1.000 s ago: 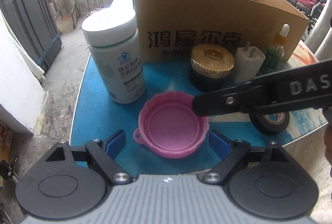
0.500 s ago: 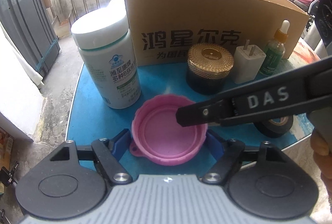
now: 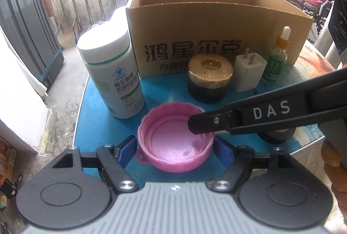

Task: Organize rigid objects
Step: 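Close the right tool on the rim of the pink bowl, then lift the pink bowl into the box and open the right tool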

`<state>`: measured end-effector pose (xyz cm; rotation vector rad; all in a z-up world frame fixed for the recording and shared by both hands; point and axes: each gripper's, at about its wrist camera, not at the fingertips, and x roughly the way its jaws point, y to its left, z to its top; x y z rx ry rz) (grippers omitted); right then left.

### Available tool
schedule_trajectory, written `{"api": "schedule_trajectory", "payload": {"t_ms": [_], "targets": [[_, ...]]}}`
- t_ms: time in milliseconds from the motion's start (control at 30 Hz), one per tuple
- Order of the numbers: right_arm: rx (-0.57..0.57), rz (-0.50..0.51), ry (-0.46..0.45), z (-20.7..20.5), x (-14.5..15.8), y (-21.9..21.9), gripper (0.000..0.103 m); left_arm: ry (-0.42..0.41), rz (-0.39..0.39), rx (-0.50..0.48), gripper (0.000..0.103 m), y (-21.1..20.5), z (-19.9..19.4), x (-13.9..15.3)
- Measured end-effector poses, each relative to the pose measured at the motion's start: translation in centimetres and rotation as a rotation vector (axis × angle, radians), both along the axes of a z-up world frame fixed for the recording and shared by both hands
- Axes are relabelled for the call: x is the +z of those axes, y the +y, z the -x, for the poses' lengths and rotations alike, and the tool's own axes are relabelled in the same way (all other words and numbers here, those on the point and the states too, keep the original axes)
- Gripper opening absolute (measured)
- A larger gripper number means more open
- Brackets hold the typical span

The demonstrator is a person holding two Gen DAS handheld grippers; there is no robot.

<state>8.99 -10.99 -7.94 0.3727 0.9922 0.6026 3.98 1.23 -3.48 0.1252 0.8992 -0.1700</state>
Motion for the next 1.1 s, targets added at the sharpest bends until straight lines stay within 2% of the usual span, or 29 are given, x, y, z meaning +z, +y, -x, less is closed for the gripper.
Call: {"api": "schedule_trajectory", "payload": {"t_ms": [333, 533, 700, 900, 1000, 1100], "targets": [[-0.01, -0.023, -0.052, 1.8, 2.4, -1.2, 0.018, -0.055, -0.024, -0.017, 0.078, -1.3, 0.5, 1.8], [-0.029, -0.04, -0.115, 3.2, 4.8, -2.3, 0.018, -0.118, -0.039, -0.031, 0.078, -2.2, 1.1, 3.5], [-0.019, -0.014, -0.22, 3.7, 8.7, -3.0, 0.018, -0.203, -0.052, -0.041, 0.078, -3.1, 1.2, 5.9], [-0.01, 0.006, -0.356, 2.9, 14.5, -4.3, 0.018, -0.352, -0.056, -0.046, 0.075, -4.5, 0.6, 10.7], [-0.005, 0.004, -0.384, 1.5, 16.7, -5.3, 0.018, -0.393, -0.054, -0.046, 0.075, -5.3, -0.2, 12.7], [0.01, -0.012, -0.375, -1.0, 18.4, -6.3, 0.018, -0.412, -0.05, -0.042, 0.075, -5.9, -1.7, 14.3]]}}
